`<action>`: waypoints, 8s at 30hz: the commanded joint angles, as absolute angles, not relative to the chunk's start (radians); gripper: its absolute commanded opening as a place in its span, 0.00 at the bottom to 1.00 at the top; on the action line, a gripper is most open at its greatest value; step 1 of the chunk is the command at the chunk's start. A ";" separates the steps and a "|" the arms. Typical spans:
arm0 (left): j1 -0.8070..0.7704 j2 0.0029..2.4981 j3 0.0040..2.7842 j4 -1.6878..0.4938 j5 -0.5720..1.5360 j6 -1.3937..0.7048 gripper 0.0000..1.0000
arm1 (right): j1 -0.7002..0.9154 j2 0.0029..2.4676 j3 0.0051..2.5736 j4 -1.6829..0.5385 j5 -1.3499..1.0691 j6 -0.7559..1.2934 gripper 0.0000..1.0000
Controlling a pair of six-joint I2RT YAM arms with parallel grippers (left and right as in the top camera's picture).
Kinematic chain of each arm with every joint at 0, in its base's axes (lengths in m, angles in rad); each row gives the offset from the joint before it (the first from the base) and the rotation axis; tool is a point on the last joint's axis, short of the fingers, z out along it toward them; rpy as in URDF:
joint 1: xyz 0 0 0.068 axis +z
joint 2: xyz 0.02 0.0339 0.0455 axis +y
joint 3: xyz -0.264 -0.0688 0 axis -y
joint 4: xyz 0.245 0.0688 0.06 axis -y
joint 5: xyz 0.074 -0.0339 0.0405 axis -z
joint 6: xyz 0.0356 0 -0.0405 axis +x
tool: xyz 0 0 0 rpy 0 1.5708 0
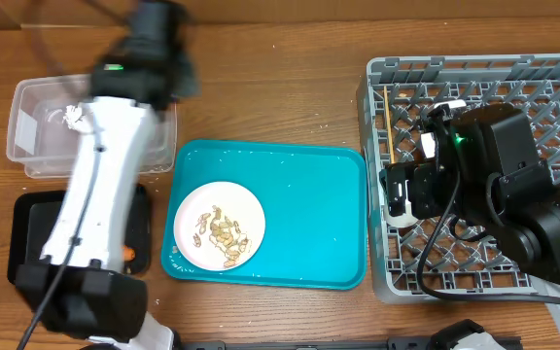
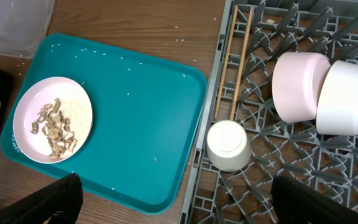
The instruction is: Sort waste into correct bins and load items into the dishwasher
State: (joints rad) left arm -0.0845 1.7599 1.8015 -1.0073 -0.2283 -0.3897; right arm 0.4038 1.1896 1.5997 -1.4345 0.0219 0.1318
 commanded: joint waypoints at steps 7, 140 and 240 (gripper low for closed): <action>0.067 1.832 1.821 -1.097 -0.130 -0.283 0.54 | 0.402 1.188 1.610 -1.474 0.013 0.139 1.00; 0.806 0.953 0.881 -0.744 0.948 -0.110 0.04 | 0.402 1.188 1.610 -1.475 0.013 0.139 1.00; -0.340 1.135 1.645 -1.192 -0.242 -0.467 1.00 | 0.402 0.873 1.603 -1.454 0.024 0.210 1.00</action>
State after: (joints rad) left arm -0.3527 1.1877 1.6337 -1.1137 0.0078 -0.5377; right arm 0.4038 0.8780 1.6024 -1.4590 0.0154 0.2089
